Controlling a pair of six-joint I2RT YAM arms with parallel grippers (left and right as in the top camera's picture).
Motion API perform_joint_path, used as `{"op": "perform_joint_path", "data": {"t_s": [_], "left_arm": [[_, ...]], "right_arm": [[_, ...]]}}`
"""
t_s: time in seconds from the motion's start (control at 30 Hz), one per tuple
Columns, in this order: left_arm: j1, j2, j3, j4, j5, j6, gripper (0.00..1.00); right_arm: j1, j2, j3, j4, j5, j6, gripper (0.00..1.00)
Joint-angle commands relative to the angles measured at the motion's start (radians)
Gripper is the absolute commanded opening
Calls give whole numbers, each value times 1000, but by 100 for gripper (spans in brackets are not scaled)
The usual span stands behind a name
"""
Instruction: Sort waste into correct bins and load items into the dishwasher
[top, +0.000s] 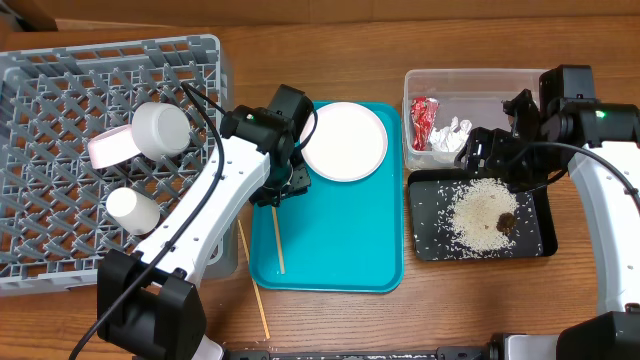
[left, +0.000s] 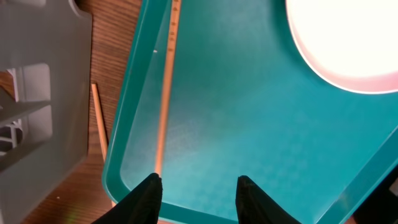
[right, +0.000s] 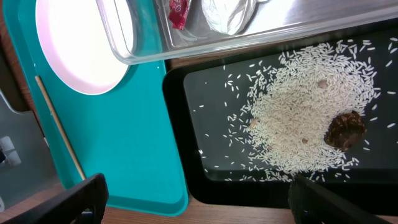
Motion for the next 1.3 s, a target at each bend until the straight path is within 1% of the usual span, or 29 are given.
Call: {"op": "perform_joint_path", "data": {"t_s": [0.0, 0.03, 0.1, 0.27, 0.5, 0.6, 0.7, 0.83, 0.9, 0.97, 1.03, 1.07, 1.13, 1.27], "left_arm": [[-3, 13, -87, 40, -11, -72, 40], [-3, 13, -105, 53, -10, -76, 40], [-3, 13, -199, 127, -2, -76, 39], [-1, 13, -330, 245, 0, -75, 40], [-1, 13, -407, 317, -16, -72, 40], [-1, 13, -435, 351, -15, -67, 41], [-1, 13, -472, 397, -15, -59, 46], [-1, 13, -501, 430, -13, -48, 46], [-1, 13, -518, 447, -11, -38, 43], [-1, 13, -525, 451, -11, -38, 36], [-1, 13, -527, 451, -11, -36, 24], [-1, 13, -527, 451, -11, -32, 16], [-1, 13, -526, 450, -7, -32, 4], [0, 11, -508, 430, -12, -28, 4]], "right_arm": [[1, -28, 26, 2, 2, -6, 95], [1, -28, 26, 2, 2, -6, 95], [1, -28, 26, 2, 2, -6, 95], [1, -28, 26, 2, 2, -6, 95], [1, -28, 26, -2, 2, -6, 94], [1, -28, 26, -3, 2, -6, 94], [1, -28, 26, -6, 2, -6, 95], [1, -28, 26, -6, 2, -6, 94], [1, -28, 26, -9, 2, -6, 94], [1, -28, 26, -11, 2, -6, 94], [1, -28, 26, -12, 2, -6, 94], [1, -28, 26, -12, 2, -6, 94], [1, -28, 26, -13, 2, -6, 94], [1, -28, 26, -13, 2, -6, 94]]}}
